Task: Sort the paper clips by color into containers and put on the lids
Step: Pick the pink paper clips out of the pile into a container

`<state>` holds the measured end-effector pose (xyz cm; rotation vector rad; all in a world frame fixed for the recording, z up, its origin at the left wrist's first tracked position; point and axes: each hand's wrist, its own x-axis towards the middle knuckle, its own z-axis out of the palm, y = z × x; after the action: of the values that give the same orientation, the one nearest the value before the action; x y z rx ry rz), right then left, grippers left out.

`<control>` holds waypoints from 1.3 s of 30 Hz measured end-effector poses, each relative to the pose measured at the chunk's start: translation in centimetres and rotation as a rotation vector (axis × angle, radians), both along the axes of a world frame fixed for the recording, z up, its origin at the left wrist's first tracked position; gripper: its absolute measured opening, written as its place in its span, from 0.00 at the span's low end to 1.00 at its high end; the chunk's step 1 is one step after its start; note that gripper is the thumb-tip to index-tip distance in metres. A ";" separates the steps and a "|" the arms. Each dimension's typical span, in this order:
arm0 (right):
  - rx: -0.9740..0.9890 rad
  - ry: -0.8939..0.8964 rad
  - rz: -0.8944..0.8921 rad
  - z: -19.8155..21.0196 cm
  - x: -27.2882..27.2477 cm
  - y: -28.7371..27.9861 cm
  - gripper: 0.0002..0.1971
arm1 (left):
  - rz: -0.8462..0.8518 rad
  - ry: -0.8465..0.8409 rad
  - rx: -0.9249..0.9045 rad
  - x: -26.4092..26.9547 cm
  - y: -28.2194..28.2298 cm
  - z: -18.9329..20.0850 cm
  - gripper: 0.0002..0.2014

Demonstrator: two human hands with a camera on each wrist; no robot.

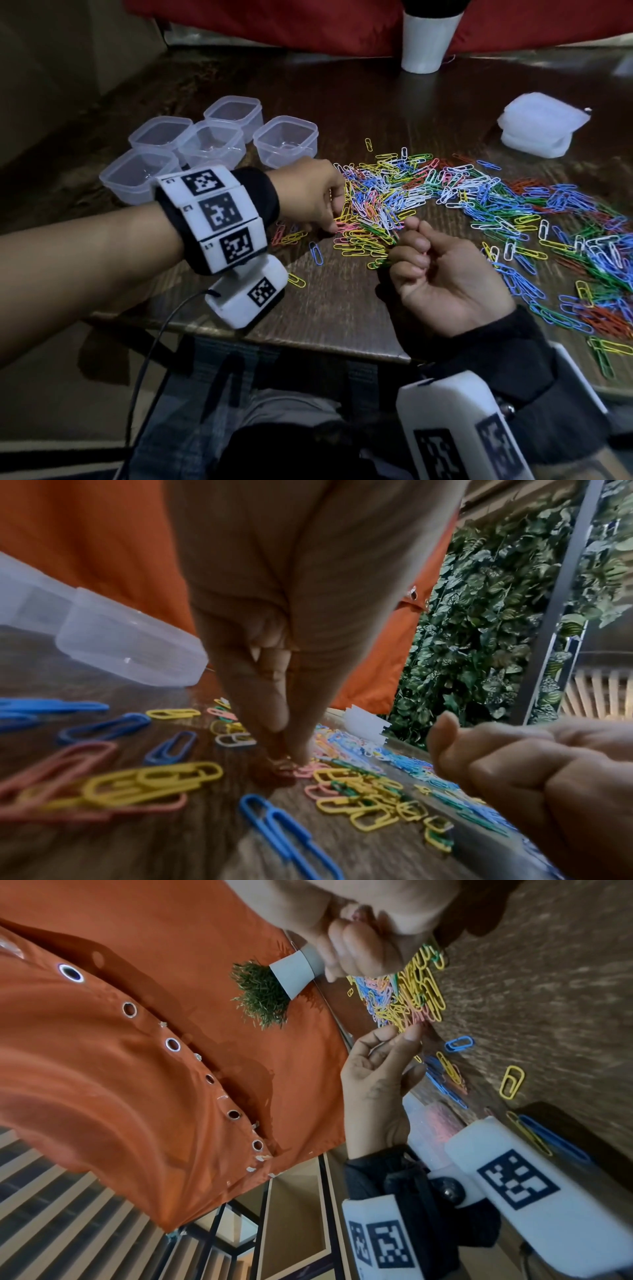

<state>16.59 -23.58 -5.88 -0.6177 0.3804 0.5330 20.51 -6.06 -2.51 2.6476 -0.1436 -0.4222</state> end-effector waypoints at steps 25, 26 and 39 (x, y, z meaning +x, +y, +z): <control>0.039 -0.007 -0.042 0.3 -0.1 -0.1 0.16 | -0.230 -0.195 0.330 -0.4 -0.8 -0.6 0.04; 0.040 -0.008 -0.045 0.3 -0.1 -0.1 0.16 | -0.262 -0.215 0.388 -0.5 -0.9 -0.8 0.06; 0.107 0.007 -0.100 0.3 -0.3 0.3 0.20 | -0.235 -0.180 0.283 -1.2 -0.2 0.3 0.08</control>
<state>16.31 -23.33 -5.61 -0.4913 0.3847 0.4573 19.31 -6.31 -2.24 2.9585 -0.4883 -0.2957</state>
